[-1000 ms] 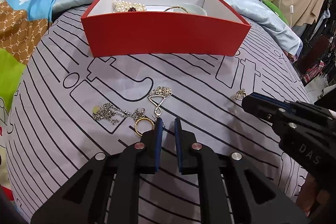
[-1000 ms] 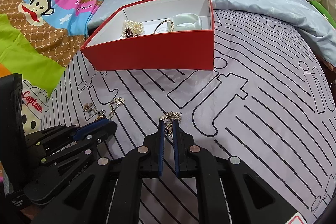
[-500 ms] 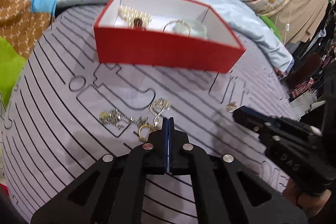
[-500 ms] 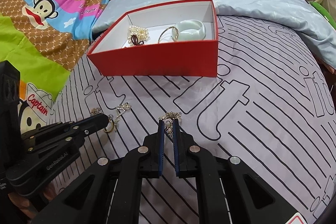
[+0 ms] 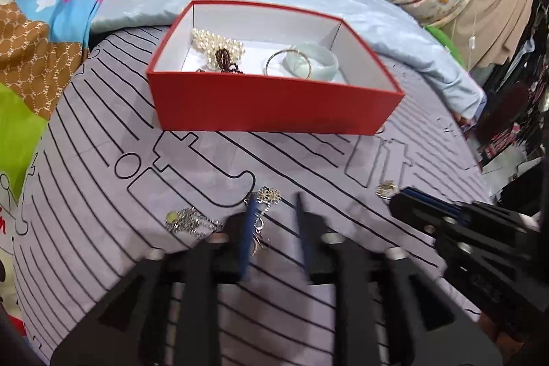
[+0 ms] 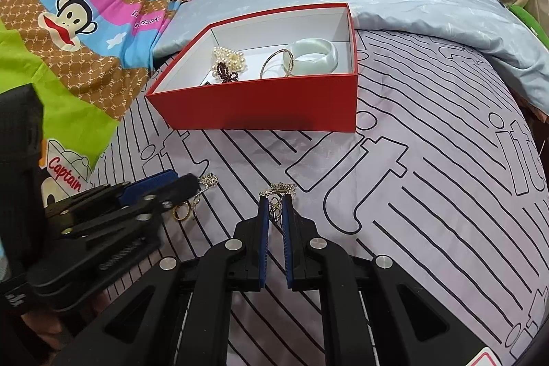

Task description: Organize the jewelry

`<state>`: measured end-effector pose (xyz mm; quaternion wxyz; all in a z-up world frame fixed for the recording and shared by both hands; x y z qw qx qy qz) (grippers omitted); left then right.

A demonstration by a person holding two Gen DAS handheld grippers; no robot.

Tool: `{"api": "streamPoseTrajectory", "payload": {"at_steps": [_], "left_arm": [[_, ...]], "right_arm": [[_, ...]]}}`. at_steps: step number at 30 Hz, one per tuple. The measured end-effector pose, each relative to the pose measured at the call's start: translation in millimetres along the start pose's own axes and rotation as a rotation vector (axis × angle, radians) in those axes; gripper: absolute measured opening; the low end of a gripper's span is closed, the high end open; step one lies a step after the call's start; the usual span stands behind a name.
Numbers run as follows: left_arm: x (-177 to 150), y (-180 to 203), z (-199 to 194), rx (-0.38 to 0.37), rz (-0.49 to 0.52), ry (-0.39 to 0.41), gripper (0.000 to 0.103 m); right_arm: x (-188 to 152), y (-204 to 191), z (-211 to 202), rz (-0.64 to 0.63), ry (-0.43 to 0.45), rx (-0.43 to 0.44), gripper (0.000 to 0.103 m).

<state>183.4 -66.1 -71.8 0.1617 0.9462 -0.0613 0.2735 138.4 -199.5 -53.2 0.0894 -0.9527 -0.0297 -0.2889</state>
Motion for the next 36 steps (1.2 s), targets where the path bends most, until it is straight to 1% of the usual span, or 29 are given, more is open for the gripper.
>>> {"api": "streamPoseTrajectory", "payload": {"at_steps": [1, 6, 9, 10, 11, 12, 18, 23, 29, 33, 36], "left_arm": [[1, 0, 3, 0.010, 0.005, 0.004, 0.033], [-4, -2, 22, 0.055, 0.021, -0.019, 0.033], [-6, -3, 26, 0.063, 0.022, -0.017, 0.032], [-6, -3, 26, 0.064, 0.023, -0.016, 0.030], [-6, -4, 26, 0.063, 0.019, -0.016, 0.020], [-6, -4, 27, 0.060, 0.019, -0.018, 0.018], [-2, -10, 25, 0.014, -0.018, -0.040, 0.018], [3, -11, 11, -0.010, -0.045, -0.024, 0.018], [17, -8, -16, -0.040, -0.057, 0.016, 0.018], [36, -6, -37, -0.056, -0.061, 0.053, 0.018], [57, -2, -51, -0.062, -0.054, 0.092, 0.018]], "right_arm": [[0, 0, 0, 0.001, 0.000, -0.001, 0.007], [-1, 4, 3, 0.008, -0.005, -0.003, 0.007], [0, 6, 5, 0.011, -0.008, -0.001, 0.007], [0, 6, 6, 0.010, -0.009, -0.002, 0.007], [0, 7, 6, 0.010, -0.010, -0.002, 0.007], [0, 7, 7, 0.011, -0.011, 0.000, 0.007], [2, 4, 7, 0.004, -0.008, 0.001, 0.007], [7, 1, 2, -0.001, 0.006, 0.002, 0.007], [20, -6, -10, -0.010, 0.039, 0.016, 0.007], [39, -9, -20, -0.019, 0.080, 0.035, 0.007], [57, -10, -28, -0.040, 0.118, 0.027, 0.007]]}}
Point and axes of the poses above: each gripper's, at about its wrist camera, not at the fingertips, and z roughly the way its jaws point, y to its right, x to its top, the point moved 5 cm from there along z, roughly the way its jaws point, and after that the axes turned 7 degrees about -z, right-handed, at the moved point
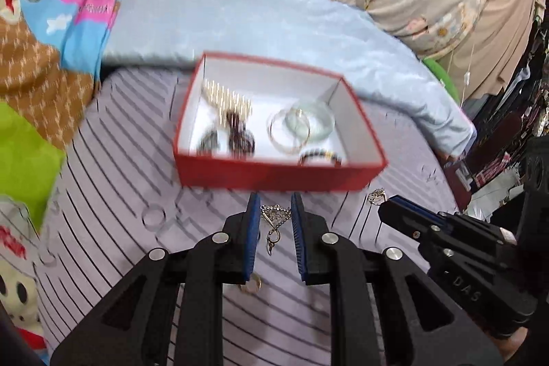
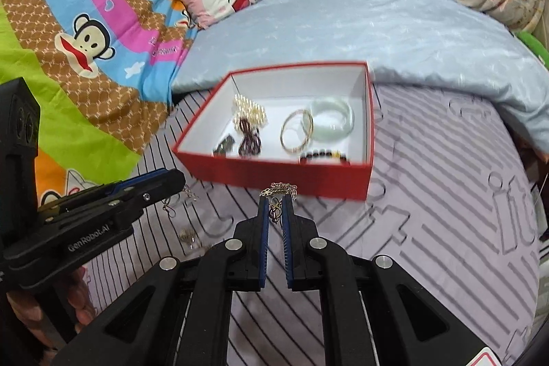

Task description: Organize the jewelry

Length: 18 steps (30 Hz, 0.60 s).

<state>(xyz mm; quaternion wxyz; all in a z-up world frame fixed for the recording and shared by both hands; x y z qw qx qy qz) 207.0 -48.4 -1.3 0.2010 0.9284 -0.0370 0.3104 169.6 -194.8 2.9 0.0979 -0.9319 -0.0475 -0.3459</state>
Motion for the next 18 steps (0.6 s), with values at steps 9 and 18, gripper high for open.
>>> {"api": "streamPoseTrajectory", "payload": {"at_steps": [9, 18], "left_arm": [[73, 12, 3, -0.013, 0.025, 0.104, 0.018], [112, 11, 51, 0.009, 0.038, 0.107, 0.018]], "right_arm": [[73, 8, 6, -0.035, 0.099, -0.011, 0.007], [114, 15, 60, -0.045, 0.070, 0.002, 0.007]]}}
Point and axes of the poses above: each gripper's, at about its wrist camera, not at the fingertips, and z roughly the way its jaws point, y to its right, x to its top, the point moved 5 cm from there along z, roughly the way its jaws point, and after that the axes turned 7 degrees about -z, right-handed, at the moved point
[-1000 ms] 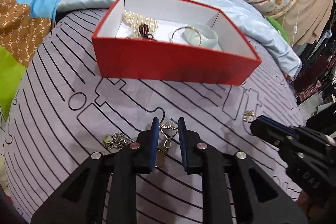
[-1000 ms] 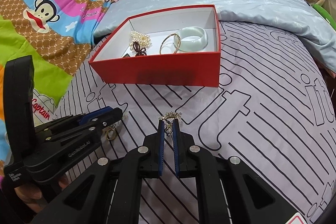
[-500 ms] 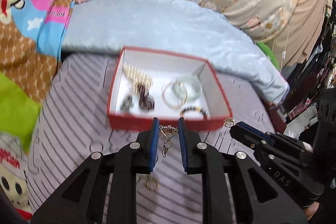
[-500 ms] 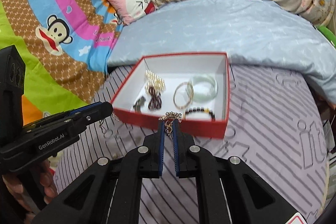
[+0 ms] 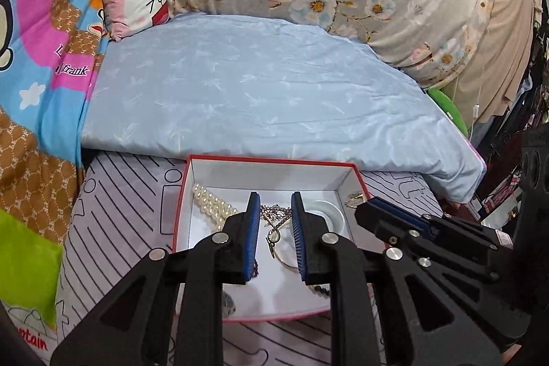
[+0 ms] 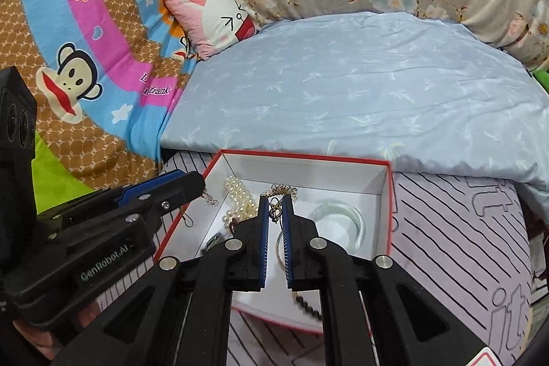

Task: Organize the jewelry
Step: 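Carry the pendant chain and gold-ring chain into the red box with both tools, then open the right tool releasing the pendant while the left tool releases its chain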

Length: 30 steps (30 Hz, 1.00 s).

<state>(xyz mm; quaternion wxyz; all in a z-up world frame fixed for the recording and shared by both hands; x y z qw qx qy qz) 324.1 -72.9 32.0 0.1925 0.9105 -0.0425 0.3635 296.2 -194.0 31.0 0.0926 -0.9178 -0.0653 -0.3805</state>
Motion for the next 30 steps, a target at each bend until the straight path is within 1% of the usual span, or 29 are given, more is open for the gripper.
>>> {"api": "streamPoseTrajectory", "payload": {"at_steps": [7, 15, 19, 21, 22, 23, 25, 27, 30], "left_arm": [[2, -13, 29, 0.028, -0.017, -0.018, 0.018], [-3, -25, 52, 0.053, -0.032, -0.045, 0.018], [-5, -29, 58, 0.069, -0.035, -0.049, 0.018], [-7, -30, 59, 0.083, -0.034, -0.051, 0.018], [-8, -30, 60, 0.092, -0.030, -0.049, 0.018], [-9, -31, 60, 0.101, -0.027, -0.048, 0.020], [-10, -32, 59, 0.118, -0.031, -0.047, 0.028], [-12, -33, 57, 0.121, -0.035, -0.047, 0.030], [-14, -30, 50, 0.123, -0.032, -0.042, 0.031]], "right_arm": [[2, 0, 43, -0.004, -0.041, 0.009, 0.007], [-2, 4, 68, 0.002, -0.068, 0.012, 0.007], [-4, 6, 71, 0.001, -0.072, 0.007, 0.007], [-5, 7, 70, 0.005, -0.068, 0.000, 0.011], [-5, 7, 69, 0.005, -0.068, -0.002, 0.011], [-6, 7, 68, 0.004, -0.067, -0.005, 0.012], [-7, 7, 65, 0.000, -0.066, -0.015, 0.015], [-8, 9, 60, 0.005, -0.060, -0.020, 0.019], [-12, 8, 49, 0.011, -0.053, -0.023, 0.020]]}}
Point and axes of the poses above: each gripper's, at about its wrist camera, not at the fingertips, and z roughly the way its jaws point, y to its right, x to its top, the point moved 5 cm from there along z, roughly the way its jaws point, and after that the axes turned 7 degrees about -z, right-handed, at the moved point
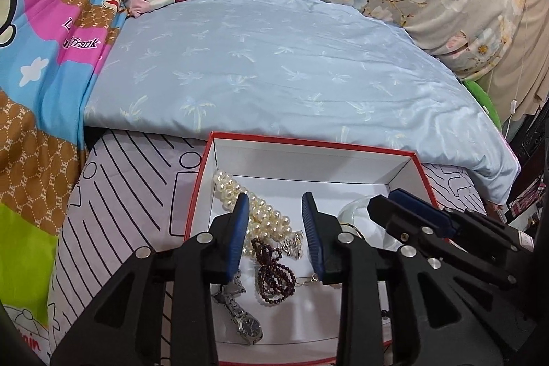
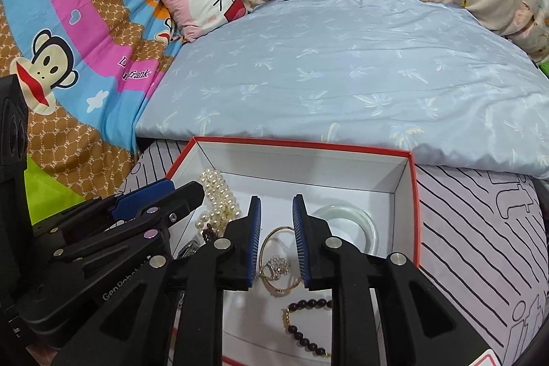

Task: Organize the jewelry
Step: 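Open the right tool releasing the pendant while the left tool releases its chain, then move both tools back to the last silver chain and gold ring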

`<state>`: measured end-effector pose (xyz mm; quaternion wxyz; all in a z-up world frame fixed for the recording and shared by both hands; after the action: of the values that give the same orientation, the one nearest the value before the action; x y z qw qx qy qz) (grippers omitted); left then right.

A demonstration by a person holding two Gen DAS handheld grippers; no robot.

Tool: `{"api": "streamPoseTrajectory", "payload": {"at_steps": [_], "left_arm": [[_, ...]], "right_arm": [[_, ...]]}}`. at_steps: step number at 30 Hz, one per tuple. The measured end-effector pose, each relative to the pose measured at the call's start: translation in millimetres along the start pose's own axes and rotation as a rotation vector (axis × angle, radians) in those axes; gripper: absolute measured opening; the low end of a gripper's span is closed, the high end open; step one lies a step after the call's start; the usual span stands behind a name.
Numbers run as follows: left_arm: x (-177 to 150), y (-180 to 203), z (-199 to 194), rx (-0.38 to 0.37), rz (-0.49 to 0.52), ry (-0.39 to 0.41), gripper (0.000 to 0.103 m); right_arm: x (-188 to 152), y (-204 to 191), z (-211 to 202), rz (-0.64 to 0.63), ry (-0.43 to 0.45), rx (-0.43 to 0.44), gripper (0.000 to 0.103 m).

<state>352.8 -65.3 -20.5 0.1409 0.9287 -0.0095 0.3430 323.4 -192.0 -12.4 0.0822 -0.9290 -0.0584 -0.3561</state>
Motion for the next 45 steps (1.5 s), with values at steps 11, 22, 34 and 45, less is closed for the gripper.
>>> {"api": "streamPoseTrajectory", "payload": {"at_steps": [11, 22, 34, 45], "left_arm": [[-13, 8, -28, 0.021, 0.011, 0.014, 0.035], [-26, 12, -52, 0.026, 0.009, 0.014, 0.037], [-53, 10, -80, 0.035, 0.021, 0.016, 0.048], [-89, -1, -102, 0.039, 0.034, -0.014, 0.058]], "right_arm": [[-13, -2, -36, 0.013, 0.022, -0.024, 0.027], [-31, -4, -64, 0.034, 0.026, -0.046, 0.035], [-61, -19, -95, 0.040, 0.022, -0.051, 0.036], [-98, -36, -115, 0.032, -0.012, -0.046, 0.045]]}}
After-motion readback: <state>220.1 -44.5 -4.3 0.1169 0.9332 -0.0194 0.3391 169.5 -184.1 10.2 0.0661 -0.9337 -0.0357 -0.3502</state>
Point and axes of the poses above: each gripper's, at about its wrist camera, not at the fingertips, and z roughly the way its jaws point, y to its right, x to its top, the point moved 5 cm from there along z, roughly the way its jaws point, and after that the axes turned 7 degrees about -z, right-handed, at the moved point
